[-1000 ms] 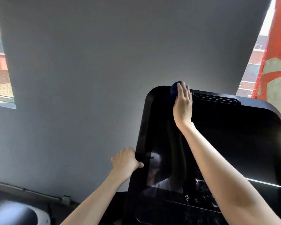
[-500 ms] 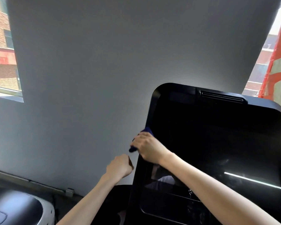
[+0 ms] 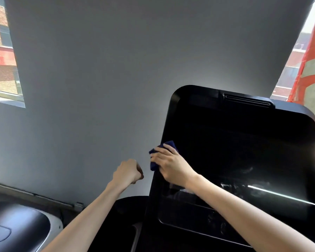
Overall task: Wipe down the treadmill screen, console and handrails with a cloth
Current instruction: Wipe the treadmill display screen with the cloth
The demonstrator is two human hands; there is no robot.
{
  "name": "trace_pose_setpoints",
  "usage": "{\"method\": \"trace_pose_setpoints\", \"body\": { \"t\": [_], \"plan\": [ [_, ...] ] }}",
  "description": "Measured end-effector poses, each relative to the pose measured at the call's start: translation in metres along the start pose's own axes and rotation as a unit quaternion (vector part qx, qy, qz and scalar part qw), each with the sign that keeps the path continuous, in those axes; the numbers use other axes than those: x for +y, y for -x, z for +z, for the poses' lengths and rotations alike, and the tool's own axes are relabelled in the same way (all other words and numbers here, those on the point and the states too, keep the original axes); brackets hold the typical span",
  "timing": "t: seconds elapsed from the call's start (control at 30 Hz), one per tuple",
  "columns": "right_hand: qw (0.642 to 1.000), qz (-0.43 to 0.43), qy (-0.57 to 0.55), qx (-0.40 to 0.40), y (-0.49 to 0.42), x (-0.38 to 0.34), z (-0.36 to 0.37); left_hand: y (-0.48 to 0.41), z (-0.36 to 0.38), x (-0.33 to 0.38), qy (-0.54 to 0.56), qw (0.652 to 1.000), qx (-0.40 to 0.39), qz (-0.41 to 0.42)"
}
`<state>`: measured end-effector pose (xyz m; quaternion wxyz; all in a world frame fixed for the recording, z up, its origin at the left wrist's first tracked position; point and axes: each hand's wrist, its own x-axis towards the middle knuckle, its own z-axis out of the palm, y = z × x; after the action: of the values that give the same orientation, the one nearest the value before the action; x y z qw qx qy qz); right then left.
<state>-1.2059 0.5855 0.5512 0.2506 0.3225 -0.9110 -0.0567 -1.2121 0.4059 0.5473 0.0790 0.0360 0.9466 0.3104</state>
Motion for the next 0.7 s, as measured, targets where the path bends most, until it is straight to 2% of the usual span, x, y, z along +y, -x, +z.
{"method": "trace_pose_setpoints", "body": {
  "t": [0.1, 0.2, 0.27, 0.33, 0.4, 0.47, 0.57, 0.7],
  "plan": [
    [0.99, -0.056, -0.072, -0.112, 0.029, -0.023, 0.01, 0.006, -0.004, -0.001, -0.005, 0.998, 0.065, -0.004],
    [0.986, -0.116, -0.029, -0.116, 0.015, -0.006, 0.002, 0.011, -0.007, -0.002, -0.016, 0.996, 0.093, -0.001],
    [0.996, -0.071, 0.016, -0.051, -0.014, 0.018, -0.007, 0.014, -0.008, -0.002, -0.014, 0.997, 0.08, 0.002],
    [0.999, 0.022, 0.037, 0.008, -0.047, 0.043, -0.022, 0.016, -0.007, -0.002, -0.01, 0.998, 0.065, -0.004],
    [0.994, 0.093, 0.047, 0.013, -0.068, 0.056, -0.031, 0.016, -0.007, -0.005, -0.007, 0.998, 0.064, -0.01],
    [0.992, 0.118, 0.021, 0.031, -0.069, 0.053, -0.028, 0.014, -0.006, -0.007, 0.001, 0.997, 0.07, -0.013],
    [0.998, 0.057, -0.006, 0.025, -0.028, 0.015, -0.006, 0.012, -0.004, -0.008, 0.028, 0.997, 0.07, -0.017],
    [0.998, -0.05, -0.036, -0.032, 0.048, -0.041, 0.036, 0.012, 0.0, 0.0, 0.05, 0.997, 0.054, -0.001]
  ]
}}
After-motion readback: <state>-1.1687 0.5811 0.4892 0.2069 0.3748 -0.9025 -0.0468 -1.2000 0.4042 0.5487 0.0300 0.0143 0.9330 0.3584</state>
